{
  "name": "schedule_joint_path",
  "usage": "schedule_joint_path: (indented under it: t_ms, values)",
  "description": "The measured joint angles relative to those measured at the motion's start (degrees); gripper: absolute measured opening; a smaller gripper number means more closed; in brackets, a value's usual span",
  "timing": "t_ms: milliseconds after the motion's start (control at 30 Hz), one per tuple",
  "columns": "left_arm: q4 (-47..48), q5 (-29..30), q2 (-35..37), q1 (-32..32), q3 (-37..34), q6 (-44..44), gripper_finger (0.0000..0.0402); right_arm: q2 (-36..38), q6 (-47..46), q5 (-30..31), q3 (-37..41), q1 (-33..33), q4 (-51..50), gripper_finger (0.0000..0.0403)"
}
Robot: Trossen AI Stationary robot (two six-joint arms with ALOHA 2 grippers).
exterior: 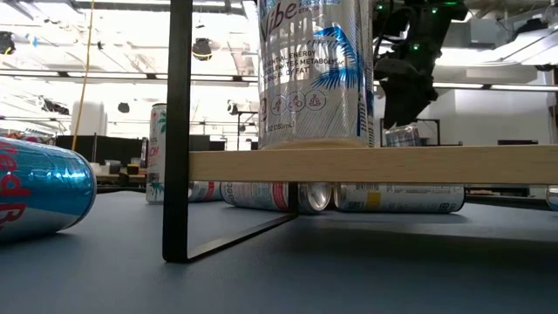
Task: Place canned beverage on shelf
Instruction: Put the top blue soda can on the shelf
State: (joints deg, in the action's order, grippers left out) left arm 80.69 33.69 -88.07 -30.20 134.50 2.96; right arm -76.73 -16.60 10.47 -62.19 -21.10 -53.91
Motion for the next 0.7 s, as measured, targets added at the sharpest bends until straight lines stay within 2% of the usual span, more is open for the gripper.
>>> schedule_joint_path:
  t_ms: [433,700]
  values:
    - [0.0,0.0,0.0,0.0,0.0,0.0,0.0303,6.6,0.3,0.2,0.2,0.1,-1.2,0.0261]
    - [-0.1,0.1,0.0,0.0,0.0,0.0,0.0303,4.3,3.0,0.3,0.1,0.1,-1.9,0.0261]
